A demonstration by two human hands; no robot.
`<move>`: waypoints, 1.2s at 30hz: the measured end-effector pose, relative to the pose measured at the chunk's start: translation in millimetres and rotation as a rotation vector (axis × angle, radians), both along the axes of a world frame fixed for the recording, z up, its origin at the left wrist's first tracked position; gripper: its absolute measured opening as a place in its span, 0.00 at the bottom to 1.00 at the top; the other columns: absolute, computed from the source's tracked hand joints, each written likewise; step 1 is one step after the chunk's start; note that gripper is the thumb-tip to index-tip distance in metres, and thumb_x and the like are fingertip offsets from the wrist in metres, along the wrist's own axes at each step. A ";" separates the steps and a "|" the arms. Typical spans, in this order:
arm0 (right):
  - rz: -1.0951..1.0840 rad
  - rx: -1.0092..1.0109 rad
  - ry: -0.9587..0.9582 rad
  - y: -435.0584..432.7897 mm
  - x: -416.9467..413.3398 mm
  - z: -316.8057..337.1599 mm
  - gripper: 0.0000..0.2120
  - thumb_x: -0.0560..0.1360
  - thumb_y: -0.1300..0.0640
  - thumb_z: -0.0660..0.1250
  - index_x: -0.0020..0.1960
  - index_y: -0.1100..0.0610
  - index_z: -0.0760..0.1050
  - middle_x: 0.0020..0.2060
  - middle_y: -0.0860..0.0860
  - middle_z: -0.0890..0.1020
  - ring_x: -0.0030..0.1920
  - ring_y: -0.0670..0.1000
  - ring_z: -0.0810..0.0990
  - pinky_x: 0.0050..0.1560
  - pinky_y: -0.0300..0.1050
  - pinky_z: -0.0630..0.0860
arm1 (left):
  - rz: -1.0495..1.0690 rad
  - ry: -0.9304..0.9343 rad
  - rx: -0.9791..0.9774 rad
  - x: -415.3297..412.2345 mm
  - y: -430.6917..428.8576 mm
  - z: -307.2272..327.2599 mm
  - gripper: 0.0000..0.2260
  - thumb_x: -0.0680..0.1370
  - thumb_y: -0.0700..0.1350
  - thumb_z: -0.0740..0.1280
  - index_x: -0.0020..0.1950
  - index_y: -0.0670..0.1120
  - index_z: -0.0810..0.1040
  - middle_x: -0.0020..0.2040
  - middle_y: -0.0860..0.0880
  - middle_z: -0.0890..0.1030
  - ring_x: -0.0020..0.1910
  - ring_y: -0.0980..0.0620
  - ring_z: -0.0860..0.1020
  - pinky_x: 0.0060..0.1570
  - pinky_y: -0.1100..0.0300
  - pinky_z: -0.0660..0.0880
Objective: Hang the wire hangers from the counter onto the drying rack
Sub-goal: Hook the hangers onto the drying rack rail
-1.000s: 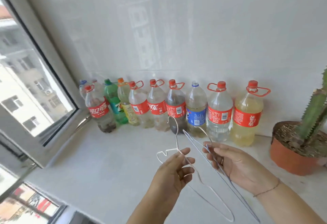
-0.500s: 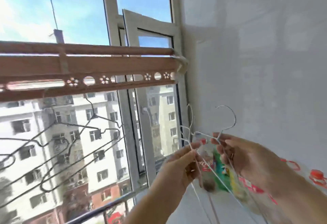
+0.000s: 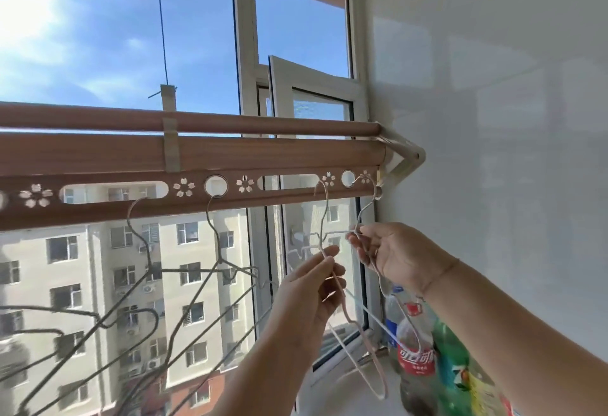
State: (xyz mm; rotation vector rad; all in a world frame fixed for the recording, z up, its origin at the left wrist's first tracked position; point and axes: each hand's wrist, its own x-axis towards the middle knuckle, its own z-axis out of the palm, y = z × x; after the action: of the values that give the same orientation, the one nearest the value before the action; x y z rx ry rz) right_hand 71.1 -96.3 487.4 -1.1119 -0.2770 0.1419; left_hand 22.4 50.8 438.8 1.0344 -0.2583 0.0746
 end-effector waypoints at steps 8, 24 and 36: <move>0.016 -0.074 -0.003 3.1 18.9 -1.4 0.07 0.76 0.67 0.58 0.53 0.66 0.71 0.39 0.57 0.77 0.39 0.49 0.77 0.43 0.40 0.72 | -0.036 -0.022 -0.050 13.4 2.4 5.2 0.10 0.78 0.36 0.61 0.55 0.39 0.80 0.33 0.46 0.78 0.32 0.54 0.74 0.31 0.64 0.73; 0.090 -0.212 -0.014 24.5 29.9 2.4 0.12 0.75 0.64 0.61 0.58 0.64 0.69 0.40 0.56 0.77 0.41 0.50 0.77 0.45 0.42 0.77 | -0.007 0.039 -0.181 36.6 26.5 4.8 0.07 0.78 0.35 0.62 0.51 0.37 0.79 0.33 0.44 0.79 0.31 0.54 0.76 0.29 0.67 0.77; -0.161 -0.334 -0.120 9.2 11.7 -18.4 0.20 0.75 0.60 0.62 0.64 0.69 0.69 0.51 0.54 0.76 0.54 0.51 0.73 0.54 0.45 0.68 | 0.074 0.100 -0.119 26.8 41.2 -23.3 0.11 0.77 0.39 0.65 0.57 0.36 0.78 0.44 0.41 0.81 0.41 0.49 0.80 0.42 0.60 0.78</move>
State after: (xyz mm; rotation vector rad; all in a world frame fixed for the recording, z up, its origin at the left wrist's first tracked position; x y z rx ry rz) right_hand 82.7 -87.1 469.0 -1.4722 -0.2755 -0.0240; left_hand 49.2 92.0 415.5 0.9260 -0.1228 0.1039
